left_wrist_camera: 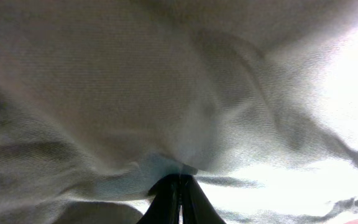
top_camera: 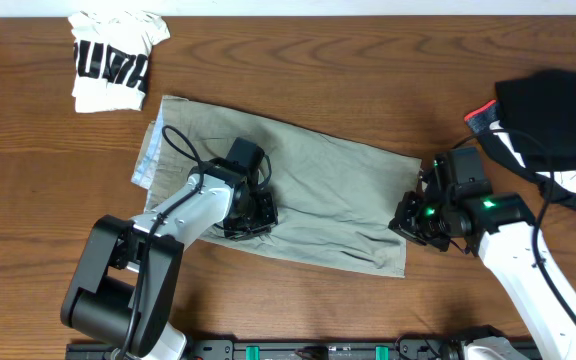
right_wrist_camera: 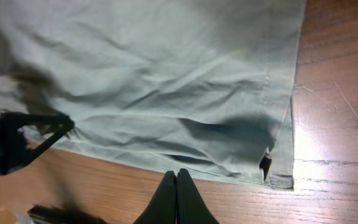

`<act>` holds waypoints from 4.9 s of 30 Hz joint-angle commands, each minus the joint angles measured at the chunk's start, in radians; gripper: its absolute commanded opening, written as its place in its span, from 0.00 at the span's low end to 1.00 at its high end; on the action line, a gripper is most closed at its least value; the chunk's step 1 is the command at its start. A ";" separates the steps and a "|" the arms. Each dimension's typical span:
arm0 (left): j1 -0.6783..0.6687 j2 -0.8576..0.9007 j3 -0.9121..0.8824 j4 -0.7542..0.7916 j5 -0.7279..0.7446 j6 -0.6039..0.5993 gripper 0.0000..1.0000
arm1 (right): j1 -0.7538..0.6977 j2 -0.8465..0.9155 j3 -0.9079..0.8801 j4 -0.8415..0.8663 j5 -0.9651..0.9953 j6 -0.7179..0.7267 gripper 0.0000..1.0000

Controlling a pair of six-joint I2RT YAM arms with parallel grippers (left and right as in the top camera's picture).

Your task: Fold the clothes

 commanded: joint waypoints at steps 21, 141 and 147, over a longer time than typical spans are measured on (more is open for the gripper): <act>0.005 0.024 -0.018 -0.005 -0.046 0.002 0.06 | 0.090 0.238 -0.073 0.187 -0.050 -0.004 0.01; 0.196 -0.385 -0.014 -0.185 -0.081 0.178 0.98 | -0.425 0.309 0.332 -0.192 0.345 -0.190 0.01; 0.196 -0.385 -0.014 -0.185 -0.081 0.178 0.98 | -0.425 0.309 0.413 -0.272 0.351 -0.253 0.01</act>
